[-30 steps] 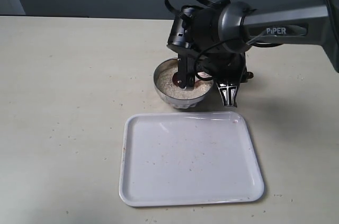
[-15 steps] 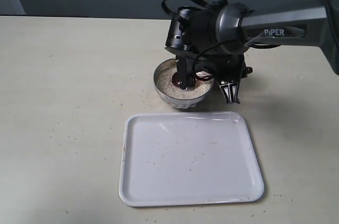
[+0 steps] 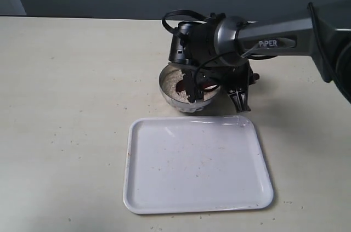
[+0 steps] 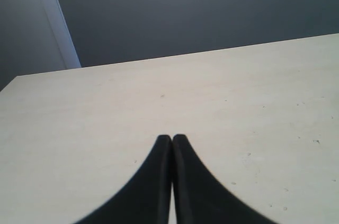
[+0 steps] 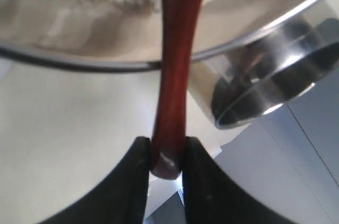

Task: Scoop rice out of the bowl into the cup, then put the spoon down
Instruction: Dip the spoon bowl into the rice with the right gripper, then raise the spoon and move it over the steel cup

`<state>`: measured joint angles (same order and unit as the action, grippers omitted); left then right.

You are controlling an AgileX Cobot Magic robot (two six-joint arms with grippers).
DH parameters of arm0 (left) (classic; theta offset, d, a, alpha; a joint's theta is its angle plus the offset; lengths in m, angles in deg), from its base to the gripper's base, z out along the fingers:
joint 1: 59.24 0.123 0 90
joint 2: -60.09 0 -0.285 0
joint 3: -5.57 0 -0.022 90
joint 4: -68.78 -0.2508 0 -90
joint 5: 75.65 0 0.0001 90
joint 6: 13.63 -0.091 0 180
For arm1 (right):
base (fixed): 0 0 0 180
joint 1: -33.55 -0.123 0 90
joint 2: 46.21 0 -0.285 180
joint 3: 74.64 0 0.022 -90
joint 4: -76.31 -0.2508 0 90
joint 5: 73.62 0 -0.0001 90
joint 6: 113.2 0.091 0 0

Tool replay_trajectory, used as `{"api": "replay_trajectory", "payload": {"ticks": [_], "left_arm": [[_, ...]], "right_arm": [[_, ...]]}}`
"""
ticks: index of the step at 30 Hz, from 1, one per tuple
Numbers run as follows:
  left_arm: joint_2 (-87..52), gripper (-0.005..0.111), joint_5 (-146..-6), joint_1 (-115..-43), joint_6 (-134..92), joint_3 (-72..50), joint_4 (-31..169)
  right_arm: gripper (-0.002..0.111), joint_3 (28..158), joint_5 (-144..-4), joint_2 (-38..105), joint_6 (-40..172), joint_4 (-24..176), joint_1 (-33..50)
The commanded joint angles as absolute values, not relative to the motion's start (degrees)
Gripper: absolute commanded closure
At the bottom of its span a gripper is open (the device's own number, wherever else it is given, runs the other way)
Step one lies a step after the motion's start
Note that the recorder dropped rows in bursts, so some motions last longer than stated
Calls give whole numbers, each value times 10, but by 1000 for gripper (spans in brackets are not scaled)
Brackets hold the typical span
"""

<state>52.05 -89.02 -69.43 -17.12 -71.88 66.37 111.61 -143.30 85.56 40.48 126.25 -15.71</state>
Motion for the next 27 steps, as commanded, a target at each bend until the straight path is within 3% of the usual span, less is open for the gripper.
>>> {"api": "replay_trajectory", "payload": {"ticks": [1, 6, 17, 27], "left_arm": [[523, 106, -889, -697, -167, -716, 663], [523, 106, -889, -697, -167, -716, 663], [523, 106, -889, -697, -167, -716, 663], [523, 106, -889, -697, -167, -716, 663]], "right_arm": [[108, 1118, -1436, 857, 398, 1265, -167], [108, 1118, -1436, 848, 355, 1190, -167], [108, 1118, -1436, 845, 371, 1281, -166], [108, 1119, -1436, 845, 334, 1220, -144]]}}
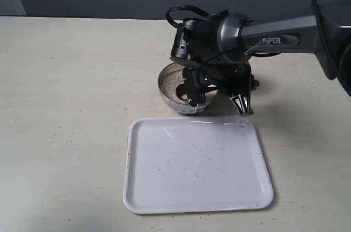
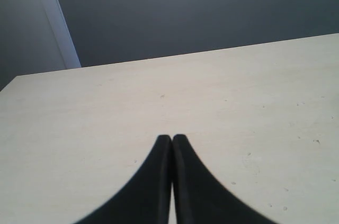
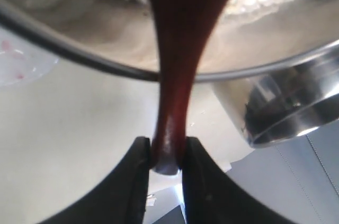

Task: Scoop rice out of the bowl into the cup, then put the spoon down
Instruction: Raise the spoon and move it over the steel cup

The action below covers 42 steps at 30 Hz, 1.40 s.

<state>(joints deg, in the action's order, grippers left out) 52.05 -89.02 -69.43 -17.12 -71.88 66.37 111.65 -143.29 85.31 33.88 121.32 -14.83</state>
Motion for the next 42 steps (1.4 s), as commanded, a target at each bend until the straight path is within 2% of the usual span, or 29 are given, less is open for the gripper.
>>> {"api": "replay_trajectory", "payload": {"ticks": [1, 8, 15, 28, 42], "left_arm": [[523, 106, -889, -697, -167, -716, 663], [523, 106, -889, -697, -167, -716, 663], [523, 106, -889, -697, -167, -716, 663], [523, 106, -889, -697, -167, -716, 663], [523, 106, -889, -697, -167, -716, 663]], "right_arm": [[108, 1119, -1436, 845, 334, 1220, -144], [108, 1119, -1436, 816, 334, 1194, -137], [108, 1119, -1436, 766, 313, 1173, -78], [108, 1119, -1436, 762, 305, 1167, -1], [108, 1119, -1416, 786, 308, 1221, 9]]}}
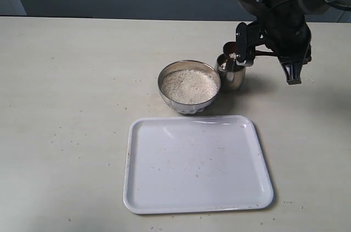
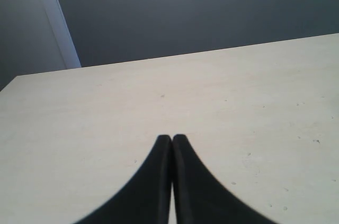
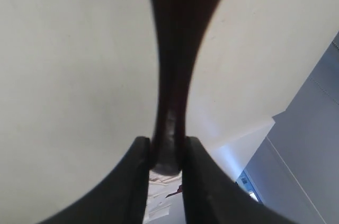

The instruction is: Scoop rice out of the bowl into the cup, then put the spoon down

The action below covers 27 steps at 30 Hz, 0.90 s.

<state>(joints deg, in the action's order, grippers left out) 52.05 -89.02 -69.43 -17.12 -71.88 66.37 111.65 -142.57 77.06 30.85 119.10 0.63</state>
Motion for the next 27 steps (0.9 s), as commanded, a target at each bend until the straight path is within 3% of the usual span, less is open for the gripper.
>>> {"api": "replay_trajectory", "payload": {"ticks": [1, 27], "left_arm": [[523, 106, -889, -697, -167, -716, 663], [523, 106, -889, -697, -167, -716, 663]], "right_arm": [[108, 1119, -1412, 793, 310, 1224, 9], [108, 1119, -1298, 831, 485, 1368, 19]]}}
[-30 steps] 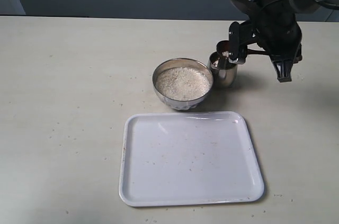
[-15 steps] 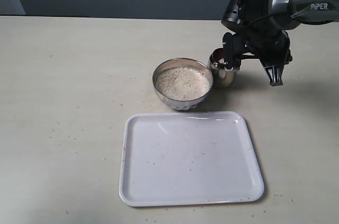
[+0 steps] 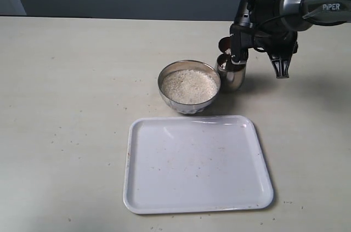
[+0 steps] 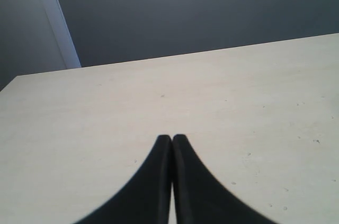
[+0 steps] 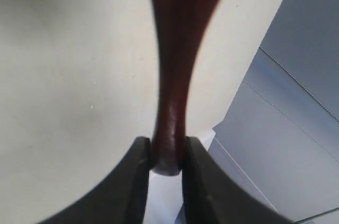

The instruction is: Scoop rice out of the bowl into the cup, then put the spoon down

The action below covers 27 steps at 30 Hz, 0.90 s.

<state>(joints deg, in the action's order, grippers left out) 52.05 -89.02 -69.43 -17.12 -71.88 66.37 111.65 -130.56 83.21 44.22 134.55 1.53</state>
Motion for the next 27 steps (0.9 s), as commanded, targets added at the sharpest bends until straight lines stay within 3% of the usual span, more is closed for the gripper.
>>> {"api": "replay_trajectory", "payload": {"ticks": [1, 27], "left_arm": [[523, 106, -889, -697, -167, -716, 663], [523, 106, -889, -697, -167, -716, 663]], "right_arm": [[108, 1119, -1298, 831, 502, 1375, 19], [108, 1118, -1331, 831, 566, 1328, 15]]}}
